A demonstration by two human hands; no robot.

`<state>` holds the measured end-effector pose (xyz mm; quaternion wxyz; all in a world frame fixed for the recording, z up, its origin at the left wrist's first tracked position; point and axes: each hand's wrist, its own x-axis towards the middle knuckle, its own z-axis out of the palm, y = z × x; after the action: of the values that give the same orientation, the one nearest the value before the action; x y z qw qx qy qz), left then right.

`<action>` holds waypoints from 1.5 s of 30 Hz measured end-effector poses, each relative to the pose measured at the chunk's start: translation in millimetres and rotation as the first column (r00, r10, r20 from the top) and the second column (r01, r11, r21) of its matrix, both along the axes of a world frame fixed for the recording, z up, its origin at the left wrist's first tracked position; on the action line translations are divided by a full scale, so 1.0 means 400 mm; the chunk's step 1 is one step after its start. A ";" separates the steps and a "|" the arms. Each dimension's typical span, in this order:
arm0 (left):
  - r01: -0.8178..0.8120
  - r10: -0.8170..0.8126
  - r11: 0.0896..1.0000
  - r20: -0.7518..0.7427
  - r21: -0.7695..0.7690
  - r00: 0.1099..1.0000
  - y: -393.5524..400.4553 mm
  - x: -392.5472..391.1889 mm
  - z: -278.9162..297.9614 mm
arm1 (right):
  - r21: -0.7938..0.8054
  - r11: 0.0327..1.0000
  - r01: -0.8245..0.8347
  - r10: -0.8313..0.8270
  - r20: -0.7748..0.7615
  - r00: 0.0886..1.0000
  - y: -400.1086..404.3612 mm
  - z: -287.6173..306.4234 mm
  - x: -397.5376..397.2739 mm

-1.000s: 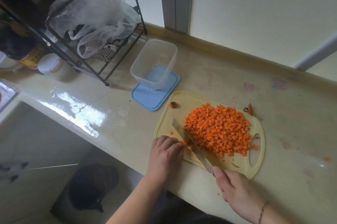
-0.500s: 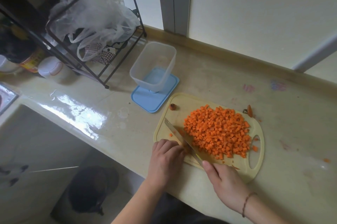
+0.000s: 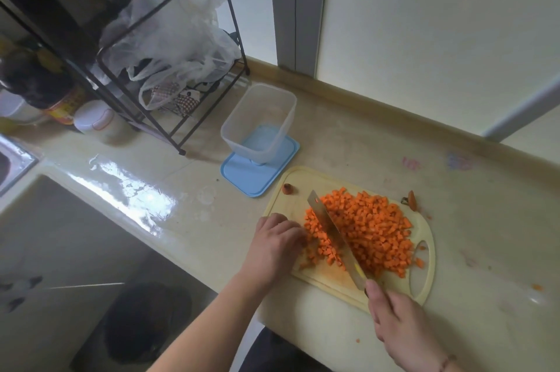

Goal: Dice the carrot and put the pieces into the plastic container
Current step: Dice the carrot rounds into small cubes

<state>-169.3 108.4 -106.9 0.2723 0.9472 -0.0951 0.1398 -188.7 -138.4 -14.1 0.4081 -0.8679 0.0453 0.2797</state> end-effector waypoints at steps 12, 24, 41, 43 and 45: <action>-0.228 0.239 0.964 0.070 -0.138 0.968 -0.007 -0.114 -0.007 | -0.064 0.986 -0.155 0.156 0.021 0.987 0.065 -0.007 -0.027; -0.396 0.374 0.883 -0.132 -0.253 0.918 -0.037 -0.116 0.023 | -0.098 0.977 -0.191 0.202 0.120 0.972 0.112 -0.025 -0.050; -0.356 0.349 0.900 -0.074 -0.253 0.934 -0.032 -0.111 -0.016 | -0.132 0.966 -0.224 0.234 0.067 0.970 0.139 -0.051 -0.017; -0.291 0.289 0.925 -0.045 -0.246 0.956 -0.026 -0.113 -0.017 | -0.120 0.966 -0.229 0.239 0.073 0.968 0.156 -0.047 -0.004; -0.210 0.203 0.948 -0.053 -0.241 0.978 -0.018 -0.111 -0.014 | -0.093 0.969 -0.231 0.237 0.061 0.970 0.164 -0.032 0.002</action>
<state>-213.8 101.1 -112.4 0.3725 0.9128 0.0262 0.1654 -187.8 -72.9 -26.8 0.3361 -0.8933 -0.0602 0.2922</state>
